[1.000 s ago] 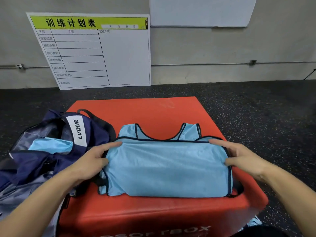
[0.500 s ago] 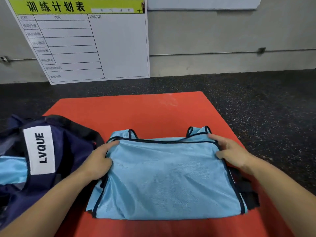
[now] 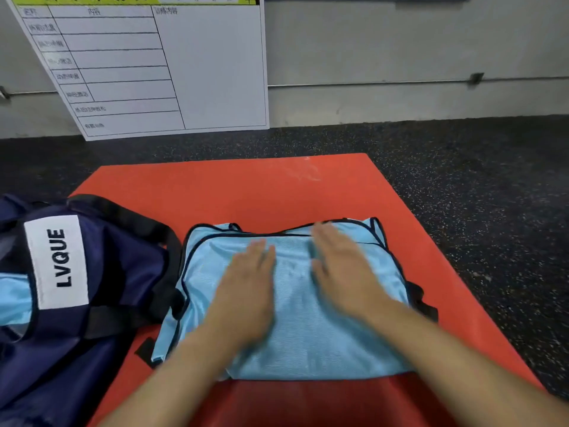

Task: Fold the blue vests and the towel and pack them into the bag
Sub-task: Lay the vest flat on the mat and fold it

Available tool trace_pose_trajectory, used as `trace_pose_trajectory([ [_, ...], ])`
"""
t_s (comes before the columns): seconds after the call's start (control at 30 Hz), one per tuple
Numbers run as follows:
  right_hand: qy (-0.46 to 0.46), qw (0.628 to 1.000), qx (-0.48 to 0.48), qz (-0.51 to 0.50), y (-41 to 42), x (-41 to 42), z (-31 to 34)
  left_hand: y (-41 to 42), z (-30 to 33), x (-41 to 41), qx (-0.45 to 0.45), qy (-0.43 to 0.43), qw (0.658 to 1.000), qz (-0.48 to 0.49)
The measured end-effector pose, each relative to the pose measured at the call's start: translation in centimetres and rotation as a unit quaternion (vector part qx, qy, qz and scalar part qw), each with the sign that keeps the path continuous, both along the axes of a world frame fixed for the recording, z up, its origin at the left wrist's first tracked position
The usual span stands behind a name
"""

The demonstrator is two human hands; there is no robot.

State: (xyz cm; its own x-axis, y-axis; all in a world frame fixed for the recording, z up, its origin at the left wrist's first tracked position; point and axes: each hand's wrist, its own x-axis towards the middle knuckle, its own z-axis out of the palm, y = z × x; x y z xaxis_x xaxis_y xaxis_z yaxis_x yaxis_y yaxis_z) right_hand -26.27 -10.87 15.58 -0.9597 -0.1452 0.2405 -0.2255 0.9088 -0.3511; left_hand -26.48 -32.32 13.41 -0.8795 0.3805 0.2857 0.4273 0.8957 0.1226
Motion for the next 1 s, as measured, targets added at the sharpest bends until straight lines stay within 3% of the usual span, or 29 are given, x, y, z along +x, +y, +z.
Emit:
trace_pose_trajectory([
  [0.1, -0.076, 0.995, 0.028, 0.063, -5.2, 1.0, -3.1, 2.9, -3.2, 1.2, 0.029, -0.061, 0.998, -0.002],
  [0.3, -0.121, 0.984, 0.106, -0.071, 2.6, -0.4, -4.9, -3.8, -3.4, -0.9, -0.009, -0.116, 0.983, 0.141],
  [0.47, -0.131, 0.962, 0.159, -0.181, 5.9, 0.4, -3.8, -7.1, -2.6, -1.0, -0.048, -0.104, 0.970, 0.213],
  [0.53, -0.088, 0.973, 0.145, -0.155, 3.0, 0.2, -3.3, -4.8, -1.9, -0.4, -0.036, -0.064, 0.976, 0.204],
  [0.67, -0.066, 0.991, 0.107, 0.032, -4.9, 1.5, -4.1, 0.4, -3.3, 1.7, 0.006, -0.078, 0.994, 0.070],
  [0.73, -0.094, 0.990, 0.108, 0.012, -2.9, 1.7, -4.4, -0.6, -3.4, 1.6, 0.027, -0.086, 0.991, 0.095],
  [0.9, -0.130, 0.966, 0.150, -0.166, 8.4, 2.0, -3.5, -8.0, -3.1, 0.5, -0.025, -0.097, 0.976, 0.192],
  [1.0, -0.075, 0.977, 0.146, -0.138, 5.3, 2.6, -3.4, -5.1, -3.0, 1.4, -0.023, -0.058, 0.983, 0.175],
])
